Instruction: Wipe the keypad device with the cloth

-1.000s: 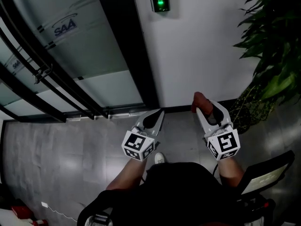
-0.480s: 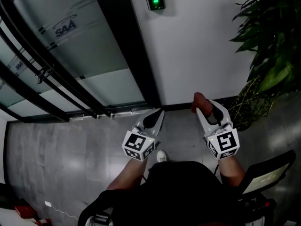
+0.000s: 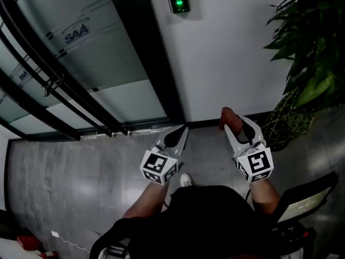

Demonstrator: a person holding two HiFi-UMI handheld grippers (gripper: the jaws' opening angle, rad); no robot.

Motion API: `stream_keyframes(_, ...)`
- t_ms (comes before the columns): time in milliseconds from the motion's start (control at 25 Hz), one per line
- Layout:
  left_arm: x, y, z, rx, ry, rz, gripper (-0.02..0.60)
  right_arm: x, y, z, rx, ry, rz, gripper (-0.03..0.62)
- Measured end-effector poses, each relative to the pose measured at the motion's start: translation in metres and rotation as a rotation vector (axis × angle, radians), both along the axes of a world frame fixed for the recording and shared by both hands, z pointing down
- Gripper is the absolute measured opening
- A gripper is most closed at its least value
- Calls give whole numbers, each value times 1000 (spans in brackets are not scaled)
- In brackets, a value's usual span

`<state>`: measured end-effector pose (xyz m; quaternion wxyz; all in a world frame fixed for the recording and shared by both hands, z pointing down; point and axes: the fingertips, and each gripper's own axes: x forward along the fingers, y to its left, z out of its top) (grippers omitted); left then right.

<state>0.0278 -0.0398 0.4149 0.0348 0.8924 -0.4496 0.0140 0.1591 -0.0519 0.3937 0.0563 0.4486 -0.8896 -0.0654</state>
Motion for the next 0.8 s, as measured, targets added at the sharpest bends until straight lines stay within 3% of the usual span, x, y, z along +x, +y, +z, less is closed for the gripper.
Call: stream_keyframes(800, -1, -1, 2, -4, 5, -2, 17, 0, -2, 2, -3, 5, -1, 144)
